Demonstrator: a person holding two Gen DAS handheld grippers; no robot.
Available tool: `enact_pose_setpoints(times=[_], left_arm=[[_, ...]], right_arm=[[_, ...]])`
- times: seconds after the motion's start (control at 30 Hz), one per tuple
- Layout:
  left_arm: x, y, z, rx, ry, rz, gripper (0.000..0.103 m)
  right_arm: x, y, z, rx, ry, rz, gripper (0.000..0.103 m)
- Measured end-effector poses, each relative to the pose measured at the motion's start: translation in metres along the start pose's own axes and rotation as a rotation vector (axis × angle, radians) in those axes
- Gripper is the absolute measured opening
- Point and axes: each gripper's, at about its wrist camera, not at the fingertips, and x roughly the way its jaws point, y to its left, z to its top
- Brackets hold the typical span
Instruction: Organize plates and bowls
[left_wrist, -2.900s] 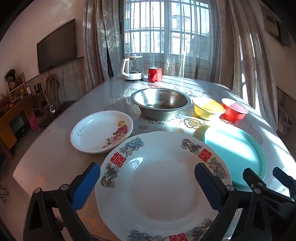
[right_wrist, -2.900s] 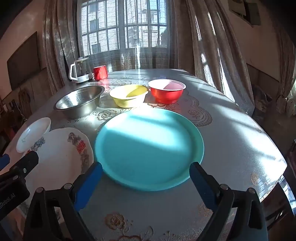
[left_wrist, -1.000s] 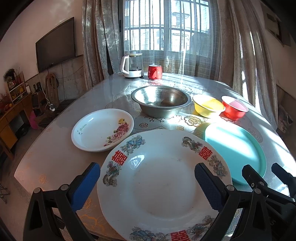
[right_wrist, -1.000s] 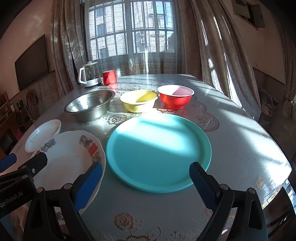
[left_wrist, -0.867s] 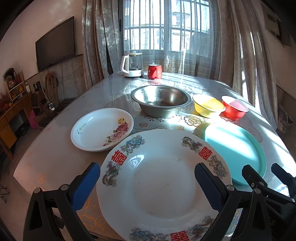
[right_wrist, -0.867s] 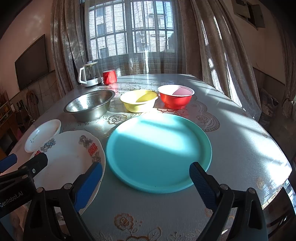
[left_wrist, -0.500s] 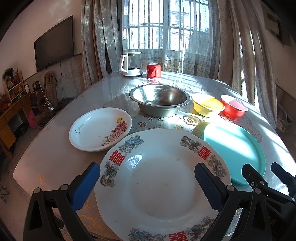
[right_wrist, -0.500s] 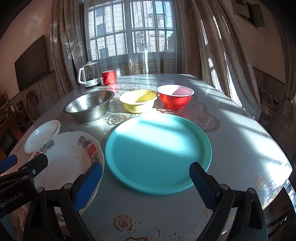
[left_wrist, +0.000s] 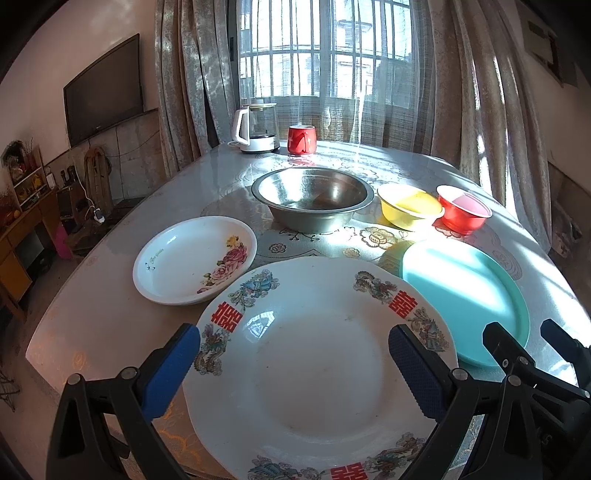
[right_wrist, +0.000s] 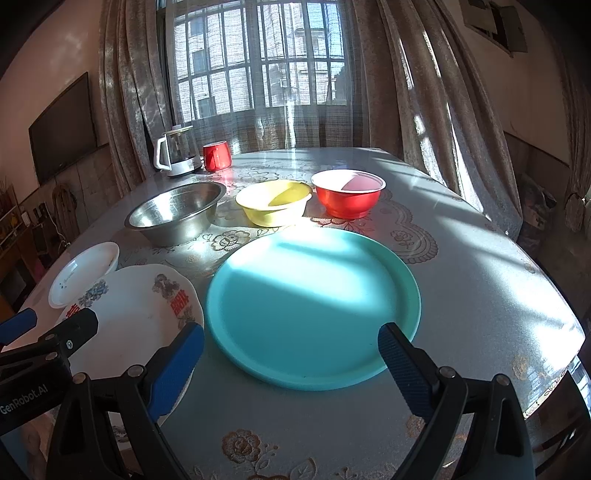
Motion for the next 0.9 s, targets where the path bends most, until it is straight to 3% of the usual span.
enact_pose_setpoints(times=[0.7,0.9], left_arm=[[0.005,-0.016,0.012,0.051,0.002,-0.031,0.103],[0.016,-0.021,0.019,0.072,0.059,-0.149,0.103]], right_arm=[[0.003,-0.012,0.002,0.024,0.000,0.004,0.097],[0.005,-0.026,0.007,0.048,0.002,0.029,0.097]])
